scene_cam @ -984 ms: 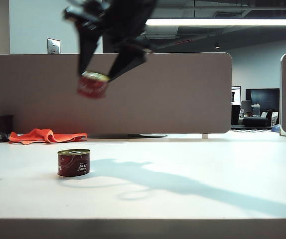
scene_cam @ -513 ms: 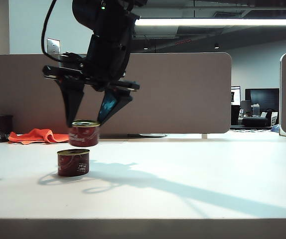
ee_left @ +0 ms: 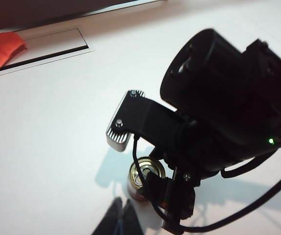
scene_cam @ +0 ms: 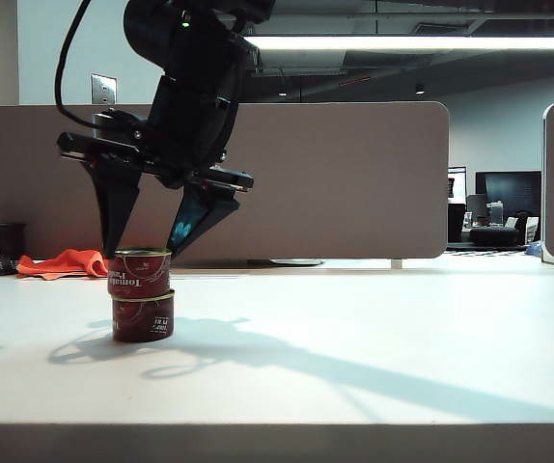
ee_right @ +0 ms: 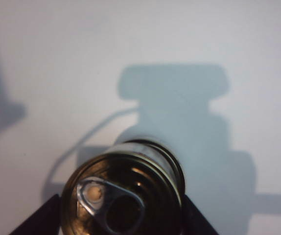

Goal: Stack a can of tomatoes on the right onto the can of tomatoes on the left.

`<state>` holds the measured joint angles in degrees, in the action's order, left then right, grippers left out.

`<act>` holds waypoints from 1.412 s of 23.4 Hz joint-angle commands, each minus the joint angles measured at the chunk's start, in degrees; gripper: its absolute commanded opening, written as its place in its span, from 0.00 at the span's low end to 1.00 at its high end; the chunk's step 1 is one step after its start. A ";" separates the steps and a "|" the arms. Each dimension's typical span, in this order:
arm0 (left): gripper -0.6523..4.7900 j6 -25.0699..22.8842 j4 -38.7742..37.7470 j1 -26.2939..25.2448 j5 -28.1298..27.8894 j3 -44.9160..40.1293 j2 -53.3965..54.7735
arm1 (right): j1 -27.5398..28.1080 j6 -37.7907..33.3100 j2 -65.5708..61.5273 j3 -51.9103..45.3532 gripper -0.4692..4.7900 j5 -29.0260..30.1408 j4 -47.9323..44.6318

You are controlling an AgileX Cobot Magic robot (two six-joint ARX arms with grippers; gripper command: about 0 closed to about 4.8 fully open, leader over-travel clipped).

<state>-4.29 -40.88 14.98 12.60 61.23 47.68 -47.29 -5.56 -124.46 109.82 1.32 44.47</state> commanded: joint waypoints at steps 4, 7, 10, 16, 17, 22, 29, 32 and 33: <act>0.11 -0.20 0.70 0.02 0.11 0.17 -0.11 | -0.31 -0.20 0.79 0.46 0.77 0.11 -2.27; 0.11 -0.22 0.70 0.02 0.11 0.17 -0.11 | 0.09 -0.20 1.53 0.94 0.82 0.07 -2.16; 0.11 -0.22 0.85 0.02 0.07 0.17 -0.11 | 1.20 -0.17 3.48 3.32 0.80 -1.09 -1.60; 0.11 -0.24 1.73 0.02 0.07 0.17 -0.13 | 5.31 0.07 12.15 6.21 0.58 -6.88 0.28; 0.11 -0.24 1.84 0.02 0.07 0.17 -0.13 | 6.08 0.07 13.70 6.21 0.45 -7.52 1.14; 0.11 -2.49 2.82 0.17 -1.20 -0.09 -1.07 | 12.13 1.11 25.92 4.98 0.07 -9.11 6.62; 0.11 -2.29 2.82 2.23 -7.45 -0.94 -7.37 | 15.61 3.08 47.82 -10.16 0.07 -12.55 2.60; 0.11 0.72 1.09 2.23 -6.23 -4.72 -14.64 | 15.61 3.04 62.80 -24.04 0.07 -13.53 0.22; 0.11 0.72 0.17 2.23 -6.14 -5.49 -16.70 | 15.61 2.97 66.58 -27.32 0.07 -13.53 0.15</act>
<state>-4.19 -39.42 17.17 5.82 56.38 33.21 -31.59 -2.70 -61.71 85.67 -11.90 45.74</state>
